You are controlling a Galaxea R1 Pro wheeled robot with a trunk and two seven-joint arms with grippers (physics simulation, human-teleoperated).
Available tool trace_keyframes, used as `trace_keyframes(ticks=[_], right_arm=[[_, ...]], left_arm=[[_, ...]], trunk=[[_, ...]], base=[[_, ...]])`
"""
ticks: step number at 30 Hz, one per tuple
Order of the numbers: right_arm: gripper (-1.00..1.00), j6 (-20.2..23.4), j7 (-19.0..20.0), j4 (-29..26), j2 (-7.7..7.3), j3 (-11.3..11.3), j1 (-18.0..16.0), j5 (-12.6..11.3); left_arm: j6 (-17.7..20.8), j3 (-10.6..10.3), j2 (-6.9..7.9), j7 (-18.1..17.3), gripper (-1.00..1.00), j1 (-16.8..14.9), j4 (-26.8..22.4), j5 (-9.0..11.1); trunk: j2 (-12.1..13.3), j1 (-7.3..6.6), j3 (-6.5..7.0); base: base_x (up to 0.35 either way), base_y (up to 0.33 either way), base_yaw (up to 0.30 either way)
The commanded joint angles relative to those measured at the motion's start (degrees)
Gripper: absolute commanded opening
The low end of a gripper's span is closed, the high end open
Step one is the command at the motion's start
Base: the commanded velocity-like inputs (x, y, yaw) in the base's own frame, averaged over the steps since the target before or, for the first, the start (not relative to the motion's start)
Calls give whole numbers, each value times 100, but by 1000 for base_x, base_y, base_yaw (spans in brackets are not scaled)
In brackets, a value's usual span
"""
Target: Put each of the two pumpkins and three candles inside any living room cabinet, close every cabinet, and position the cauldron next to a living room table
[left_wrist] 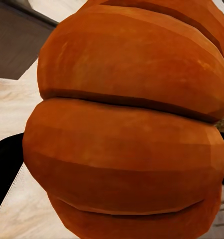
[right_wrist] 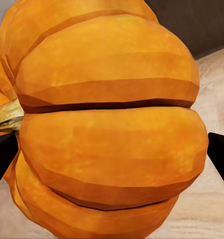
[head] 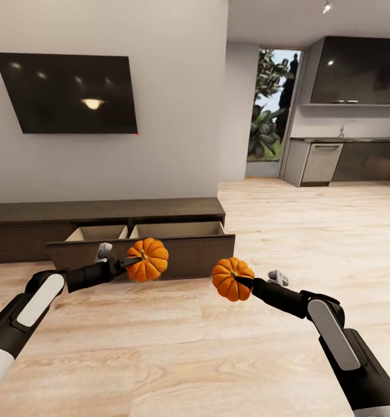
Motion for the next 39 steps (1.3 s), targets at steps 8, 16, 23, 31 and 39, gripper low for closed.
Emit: trace_keyframes(ticks=[8,16,23,31,39], right_arm=[[-100,8,-39,-26,43,-59,-12,-12],[-100,-186,-959,-34,422,-64,-93,-2],[-100,-589,-1251,-30,545,-56,-111,-33],[-100,-615,-1266,-27,563,-63,-118,-33],[-100,-624,-1247,-27,572,-54,-116,-44]], left_arm=[[25,-14,4,145,-100,-5,-8,26],[84,1,4,530,-100,-5,-57,27],[226,-3,-1,979,-100,-9,-8,40],[248,-10,-27,1269,-100,-13,-63,104],[266,13,-31,1299,-100,-18,-10,130]], trunk=[[9,-21,172],[19,-42,349],[29,-60,504],[39,-81,681],[50,-101,859]], base=[[0,0,0],[0,0,0],[0,0,0],[0,0,0],[0,0,0]])
